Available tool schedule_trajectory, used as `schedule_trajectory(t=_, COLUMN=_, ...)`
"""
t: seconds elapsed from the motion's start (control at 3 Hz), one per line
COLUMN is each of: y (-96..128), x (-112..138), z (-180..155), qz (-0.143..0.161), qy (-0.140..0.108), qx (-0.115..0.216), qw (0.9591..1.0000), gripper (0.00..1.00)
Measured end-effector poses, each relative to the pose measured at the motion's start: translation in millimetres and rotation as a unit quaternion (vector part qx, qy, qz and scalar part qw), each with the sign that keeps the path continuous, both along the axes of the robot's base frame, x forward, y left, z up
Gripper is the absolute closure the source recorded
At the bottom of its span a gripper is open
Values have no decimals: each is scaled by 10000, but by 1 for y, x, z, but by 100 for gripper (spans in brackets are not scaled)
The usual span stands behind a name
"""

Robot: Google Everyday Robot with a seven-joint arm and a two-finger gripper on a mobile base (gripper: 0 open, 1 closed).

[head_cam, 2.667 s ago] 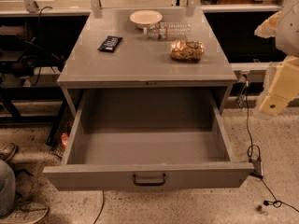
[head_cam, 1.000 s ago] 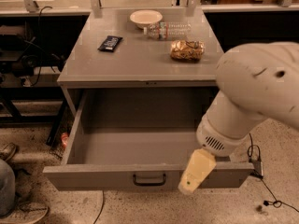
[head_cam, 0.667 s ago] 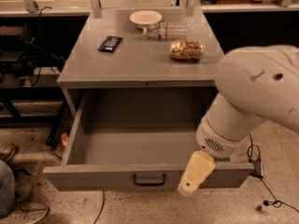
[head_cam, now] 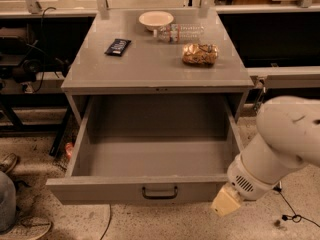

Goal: Close top drawer

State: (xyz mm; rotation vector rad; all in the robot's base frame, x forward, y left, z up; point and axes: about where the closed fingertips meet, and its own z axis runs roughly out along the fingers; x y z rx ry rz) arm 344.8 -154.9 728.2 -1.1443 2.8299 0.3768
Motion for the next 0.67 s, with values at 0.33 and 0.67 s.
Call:
schedule_trajectory(t=0.33, y=-6, x=-1, z=-29, qz=-282, qy=63, qx=82, qw=9995, gripper=78)
schedule_trajectory(t=0.67, y=-11, x=9, z=-67, qz=-527, qy=59, qx=145, qw=9985, gripper=99)
